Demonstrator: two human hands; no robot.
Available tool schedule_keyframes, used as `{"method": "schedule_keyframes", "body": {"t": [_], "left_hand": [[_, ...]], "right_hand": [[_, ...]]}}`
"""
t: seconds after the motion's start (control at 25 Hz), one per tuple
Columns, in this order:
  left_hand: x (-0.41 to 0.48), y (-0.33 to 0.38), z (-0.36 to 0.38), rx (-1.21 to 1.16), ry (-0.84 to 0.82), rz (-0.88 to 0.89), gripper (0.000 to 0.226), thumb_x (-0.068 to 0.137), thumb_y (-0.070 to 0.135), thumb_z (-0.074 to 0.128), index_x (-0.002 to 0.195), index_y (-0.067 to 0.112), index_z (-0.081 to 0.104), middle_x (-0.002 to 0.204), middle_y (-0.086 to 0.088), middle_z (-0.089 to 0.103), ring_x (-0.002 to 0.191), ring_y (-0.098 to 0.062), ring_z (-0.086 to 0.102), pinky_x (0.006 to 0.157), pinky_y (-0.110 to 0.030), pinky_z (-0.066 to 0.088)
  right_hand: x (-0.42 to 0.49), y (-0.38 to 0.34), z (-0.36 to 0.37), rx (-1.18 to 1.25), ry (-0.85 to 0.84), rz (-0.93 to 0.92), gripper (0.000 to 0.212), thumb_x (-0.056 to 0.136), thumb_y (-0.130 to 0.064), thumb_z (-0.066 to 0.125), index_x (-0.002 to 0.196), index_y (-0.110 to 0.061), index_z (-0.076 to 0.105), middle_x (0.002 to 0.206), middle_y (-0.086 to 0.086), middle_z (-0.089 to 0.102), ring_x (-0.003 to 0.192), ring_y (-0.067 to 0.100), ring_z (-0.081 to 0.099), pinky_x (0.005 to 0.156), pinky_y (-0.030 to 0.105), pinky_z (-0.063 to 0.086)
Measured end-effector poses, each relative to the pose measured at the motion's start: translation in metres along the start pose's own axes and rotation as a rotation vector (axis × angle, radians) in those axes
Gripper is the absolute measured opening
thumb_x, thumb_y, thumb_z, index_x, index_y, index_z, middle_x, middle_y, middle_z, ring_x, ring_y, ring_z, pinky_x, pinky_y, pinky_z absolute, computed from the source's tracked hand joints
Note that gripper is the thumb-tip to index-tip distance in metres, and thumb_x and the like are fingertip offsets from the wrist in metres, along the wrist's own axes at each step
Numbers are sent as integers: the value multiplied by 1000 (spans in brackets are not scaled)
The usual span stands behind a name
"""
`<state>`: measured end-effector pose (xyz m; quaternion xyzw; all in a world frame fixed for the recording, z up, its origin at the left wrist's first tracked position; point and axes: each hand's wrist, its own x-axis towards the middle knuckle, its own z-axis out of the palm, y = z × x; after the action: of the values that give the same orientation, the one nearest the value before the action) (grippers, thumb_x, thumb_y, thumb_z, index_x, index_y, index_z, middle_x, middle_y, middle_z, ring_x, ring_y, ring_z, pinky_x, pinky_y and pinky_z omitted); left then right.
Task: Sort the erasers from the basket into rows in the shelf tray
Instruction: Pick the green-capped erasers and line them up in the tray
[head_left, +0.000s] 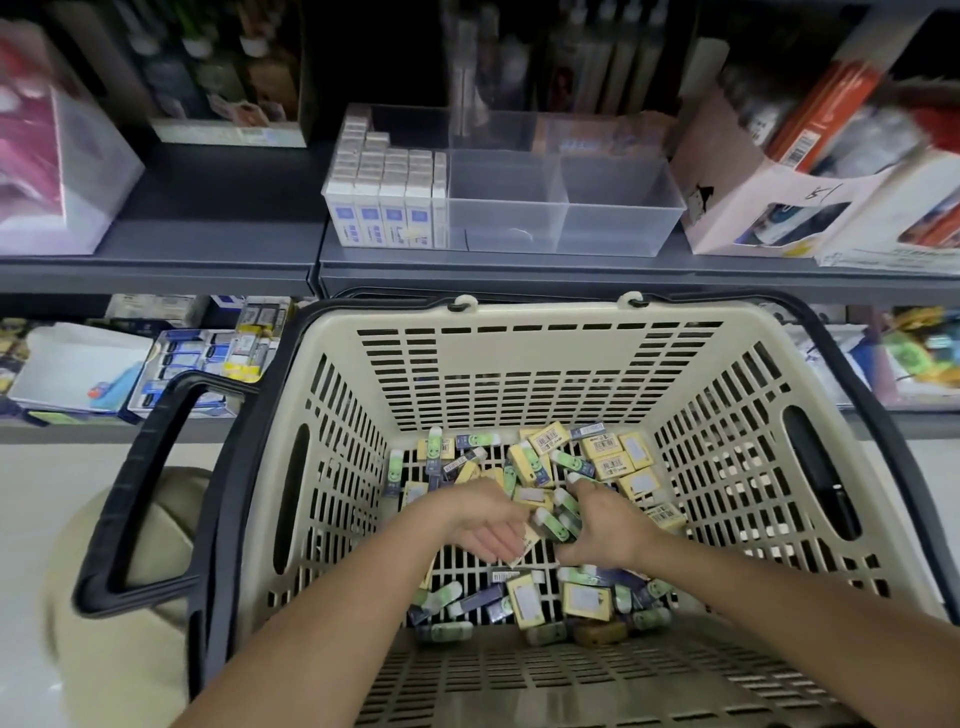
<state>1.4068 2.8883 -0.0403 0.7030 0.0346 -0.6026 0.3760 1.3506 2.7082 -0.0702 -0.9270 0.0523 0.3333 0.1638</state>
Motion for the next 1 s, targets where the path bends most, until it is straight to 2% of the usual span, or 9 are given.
{"method": "schedule_keyframes", "body": {"t": [0.08,0.16,0.24,0.32,0.48,0.6,0.76,0.88,1.0], "left_hand": [[2,-3,9,-162,-146,-11,66,89,54,50,130,1,45,125,-20,58,108,-26,61,92,-32,50],[7,0,21,-478,-134,80,71,77,62,57,125,10,49,115,-13,63,102,-24,62,92,-34,50],[13,6,31,-845,-79,179,51,74,50,69,110,15,61,96,-8,70,91,-23,68,85,-38,54],[17,10,32,-1022,-54,203,30,82,31,70,104,12,63,90,-13,72,84,-27,70,72,-40,58],[14,4,13,-936,16,132,22,88,17,62,108,8,59,90,-11,72,79,-22,69,66,-35,56],[12,1,0,-953,54,116,15,87,16,62,101,11,59,73,-6,73,70,-18,65,61,-32,56],[11,0,-7,-942,62,124,21,81,12,69,100,8,61,87,-12,68,75,-22,63,60,-35,57],[12,-3,-9,-927,107,111,17,82,10,68,98,8,62,89,-13,66,74,-23,62,58,-34,56],[12,-2,-10,-958,143,121,21,80,16,72,98,9,63,86,-11,68,73,-22,63,60,-34,56]], "right_hand": [[-3,-5,-8,228,34,7,55,59,-49,69,98,-18,45,85,-2,59,73,12,57,58,27,50],[-5,-17,-17,373,103,-23,53,59,-50,69,94,-19,44,82,-3,58,69,10,54,53,23,43],[-8,-30,-24,434,143,-98,55,60,-53,71,96,-20,45,84,-8,55,75,7,53,55,21,42],[-10,-32,-33,473,111,-171,51,61,-55,75,94,-27,49,83,-14,55,76,2,53,56,17,39],[2,-1,-58,496,192,-78,31,72,-42,75,95,-24,63,91,-9,63,83,7,61,70,21,50],[21,14,-53,16,169,-26,47,82,-35,66,123,-18,52,118,1,52,100,18,58,82,31,51],[29,12,-30,-286,120,-30,43,82,-35,62,119,-17,48,119,1,44,106,20,54,67,30,40],[24,13,-34,-165,119,36,40,74,-37,65,106,-18,51,103,-1,48,85,17,55,58,28,36],[17,0,-49,223,188,16,23,67,-30,70,80,-20,53,73,-7,54,63,9,53,52,23,38]]}}
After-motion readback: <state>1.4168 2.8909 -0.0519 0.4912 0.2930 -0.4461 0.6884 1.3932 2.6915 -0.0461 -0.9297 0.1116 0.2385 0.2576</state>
